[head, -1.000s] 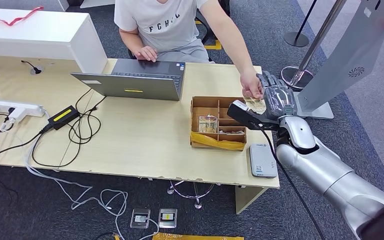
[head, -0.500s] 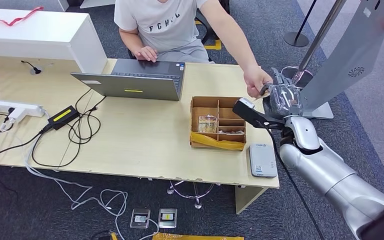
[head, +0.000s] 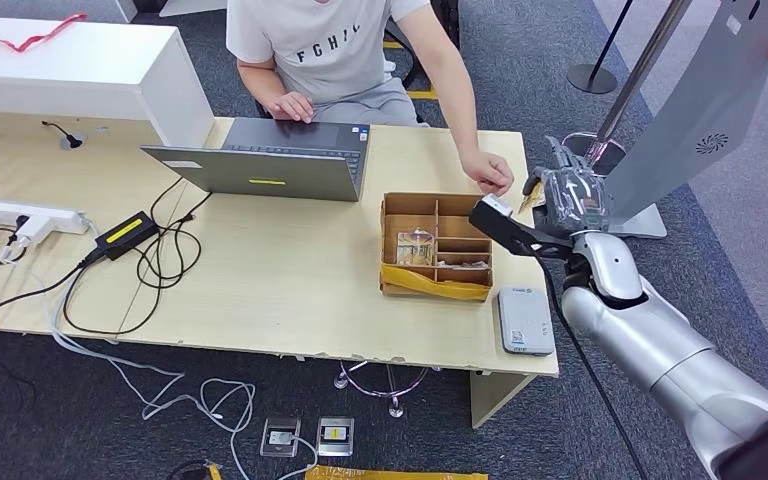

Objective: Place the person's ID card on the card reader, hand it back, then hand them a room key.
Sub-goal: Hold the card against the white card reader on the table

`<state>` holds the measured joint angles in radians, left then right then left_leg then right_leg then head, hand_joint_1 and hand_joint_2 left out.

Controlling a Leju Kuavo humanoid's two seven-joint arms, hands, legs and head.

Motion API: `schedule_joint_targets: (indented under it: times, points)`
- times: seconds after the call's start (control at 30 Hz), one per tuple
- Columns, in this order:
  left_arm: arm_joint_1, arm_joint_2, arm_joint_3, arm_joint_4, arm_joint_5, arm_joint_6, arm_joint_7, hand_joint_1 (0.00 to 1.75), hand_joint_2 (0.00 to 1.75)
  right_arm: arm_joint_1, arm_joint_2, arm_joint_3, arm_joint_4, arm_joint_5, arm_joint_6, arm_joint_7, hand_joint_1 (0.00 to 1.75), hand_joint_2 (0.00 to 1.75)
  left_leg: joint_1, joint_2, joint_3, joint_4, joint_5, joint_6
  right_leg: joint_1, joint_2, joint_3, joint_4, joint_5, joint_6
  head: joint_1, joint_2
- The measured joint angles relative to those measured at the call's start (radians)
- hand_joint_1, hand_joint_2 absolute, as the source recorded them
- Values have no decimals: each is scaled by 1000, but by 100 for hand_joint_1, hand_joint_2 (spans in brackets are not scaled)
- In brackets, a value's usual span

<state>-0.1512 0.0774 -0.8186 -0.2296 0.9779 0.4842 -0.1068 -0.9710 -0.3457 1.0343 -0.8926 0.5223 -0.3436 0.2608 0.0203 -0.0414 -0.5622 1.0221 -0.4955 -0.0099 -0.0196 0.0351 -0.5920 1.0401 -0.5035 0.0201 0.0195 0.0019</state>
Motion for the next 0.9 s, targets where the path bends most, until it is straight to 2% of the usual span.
schedule_joint_targets:
  times: [0.53, 0.9]
  points:
    - [11, 1, 0, 0, 59, -24, 4, 0, 0, 30, -15, -1, 8, 1, 28, 32, 175, 175, 0, 1, 0, 0, 0, 0, 0, 1, 0, 0, 0, 0, 0, 0]
    - [20, 6, 0, 0, 85, -23, 3, 0, 0, 92, -69, -17, 27, -36, 17, 50, 175, 175, 0, 1, 0, 0, -1, 0, 0, 1, -1, 0, 0, 0, 0, 0]
